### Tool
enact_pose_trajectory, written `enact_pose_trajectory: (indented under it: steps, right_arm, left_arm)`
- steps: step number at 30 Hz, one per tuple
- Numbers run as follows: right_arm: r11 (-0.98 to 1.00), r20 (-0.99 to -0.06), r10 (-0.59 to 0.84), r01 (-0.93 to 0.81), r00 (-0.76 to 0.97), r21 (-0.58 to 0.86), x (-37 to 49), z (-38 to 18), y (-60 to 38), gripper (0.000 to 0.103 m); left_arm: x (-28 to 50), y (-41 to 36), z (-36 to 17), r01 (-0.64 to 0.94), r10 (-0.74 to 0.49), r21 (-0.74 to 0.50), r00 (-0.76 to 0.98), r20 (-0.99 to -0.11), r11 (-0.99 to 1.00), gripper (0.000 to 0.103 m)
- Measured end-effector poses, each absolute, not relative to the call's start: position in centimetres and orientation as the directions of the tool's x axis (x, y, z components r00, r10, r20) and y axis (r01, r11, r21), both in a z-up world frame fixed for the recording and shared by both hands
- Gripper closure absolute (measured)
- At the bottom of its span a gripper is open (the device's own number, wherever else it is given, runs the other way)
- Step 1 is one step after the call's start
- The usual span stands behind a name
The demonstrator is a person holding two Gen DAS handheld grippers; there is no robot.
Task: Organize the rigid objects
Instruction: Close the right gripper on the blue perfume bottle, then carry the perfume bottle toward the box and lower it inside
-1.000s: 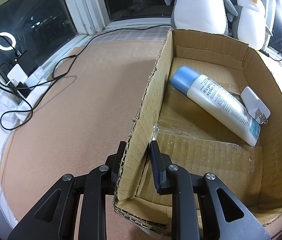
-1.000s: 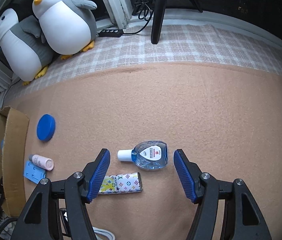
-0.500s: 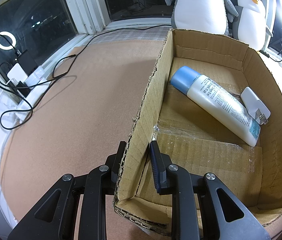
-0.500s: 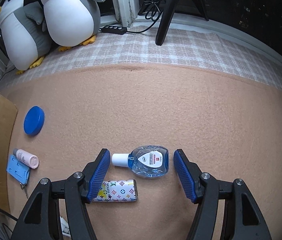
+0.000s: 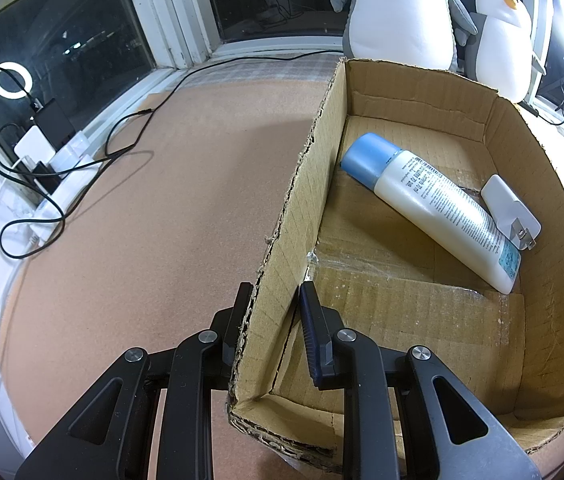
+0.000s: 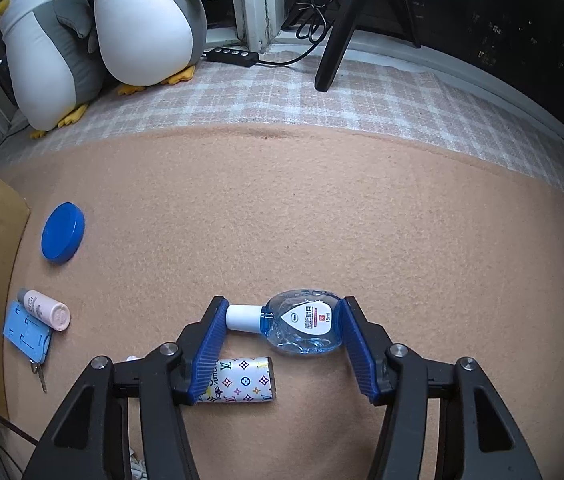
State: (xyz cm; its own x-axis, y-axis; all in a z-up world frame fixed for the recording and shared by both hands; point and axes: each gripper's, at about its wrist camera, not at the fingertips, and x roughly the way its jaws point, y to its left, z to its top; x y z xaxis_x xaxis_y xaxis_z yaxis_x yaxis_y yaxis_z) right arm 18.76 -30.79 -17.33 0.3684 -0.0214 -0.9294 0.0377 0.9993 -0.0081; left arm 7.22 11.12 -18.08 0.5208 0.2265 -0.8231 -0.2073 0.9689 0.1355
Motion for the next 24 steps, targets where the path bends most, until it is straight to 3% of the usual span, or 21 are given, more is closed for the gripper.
enact_pose_trajectory:
  steps: [12,24]
  right_arm:
    - [1.000,-0.898,-0.011,0.029,0.441,0.002,17.6,-14.9,-29.8,0.051]
    - [0.986,-0.839,0.136,-0.155,0.527,0.063,15.3,-9.2,-22.5,0.051]
  left_arm:
    - [7.2,11.1,-18.1,-0.207,0.227,0.136,0.521,-0.823,0.969,0.081]
    - [7.2,11.1,-18.1,-0.208,0.226,0.135,0.521,-0.823,0.969,0.081]
